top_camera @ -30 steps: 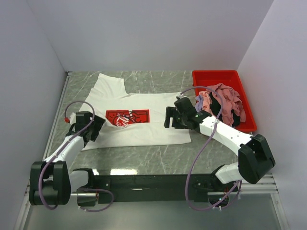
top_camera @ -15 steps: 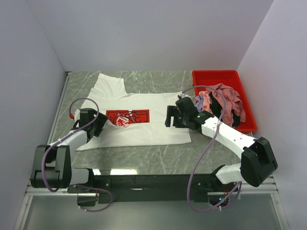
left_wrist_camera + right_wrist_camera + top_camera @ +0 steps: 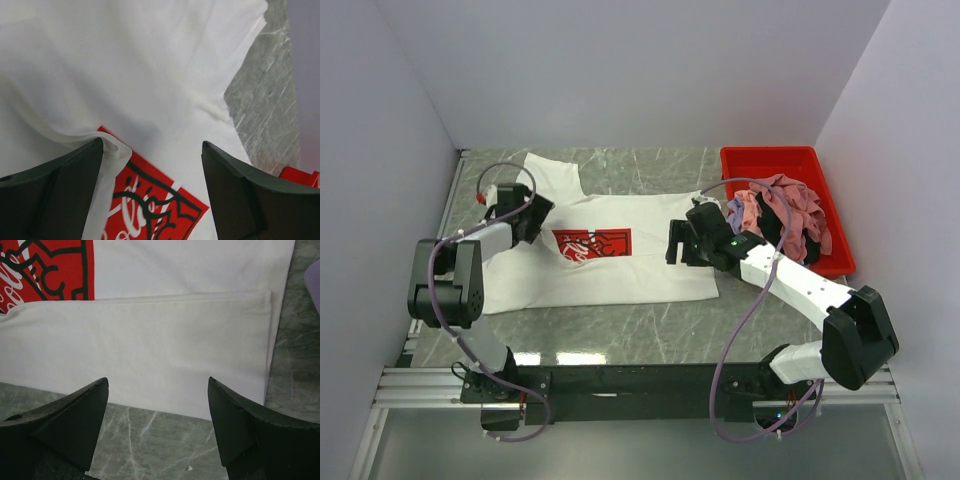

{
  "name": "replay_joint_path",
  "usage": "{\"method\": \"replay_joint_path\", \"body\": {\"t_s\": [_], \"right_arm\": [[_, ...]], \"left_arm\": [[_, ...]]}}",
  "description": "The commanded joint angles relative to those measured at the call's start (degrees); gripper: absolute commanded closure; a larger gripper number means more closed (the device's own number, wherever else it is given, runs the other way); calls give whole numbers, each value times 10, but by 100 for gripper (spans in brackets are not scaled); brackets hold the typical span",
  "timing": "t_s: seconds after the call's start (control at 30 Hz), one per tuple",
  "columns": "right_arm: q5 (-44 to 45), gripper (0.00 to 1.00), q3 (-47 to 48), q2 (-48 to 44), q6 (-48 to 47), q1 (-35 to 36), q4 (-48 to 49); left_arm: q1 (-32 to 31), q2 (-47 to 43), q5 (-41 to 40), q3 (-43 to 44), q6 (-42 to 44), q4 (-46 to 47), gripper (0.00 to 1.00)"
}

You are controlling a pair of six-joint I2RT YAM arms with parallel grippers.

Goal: Fold and stack the t-shirts
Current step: Fold the tshirt

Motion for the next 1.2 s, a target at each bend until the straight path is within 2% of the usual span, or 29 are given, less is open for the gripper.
{"method": "replay_joint_path", "body": {"t_s": [0.0,0.03,0.2,0.4,0.6,0.87,1.0,1.07,1.17], "right_arm": [[18,14,6,-22,-4,-5,3],[20,14,6,-23,-4,-5,2],[23,14,7,-22,-4,-5,0],[18,14,5,-24,-4,-5,-2],[17,14,-5,-33,-4,-5,4],[22,13,-9,-39,-7,-6,4],[25,14,-10,-37,-7,-6,5],[26,14,-11,-36,-8,-5,6],[25,13,-12,-33,-5,-6,7]], "left_arm": [[-11,26,-3,74,24,-17,14],[-17,35,-10,87,31,-40,13],[-21,32,-18,103,38,-31,11],[-25,8,-29,123,67,-66,3],[-39,-56,-17,46,72,-70,1],[-99,-56,4,-16,50,-66,1],[-129,-27,-9,-6,22,-47,1],[-134,-10,-16,25,20,-50,0],[-143,24,-68,70,15,-70,1]]}}
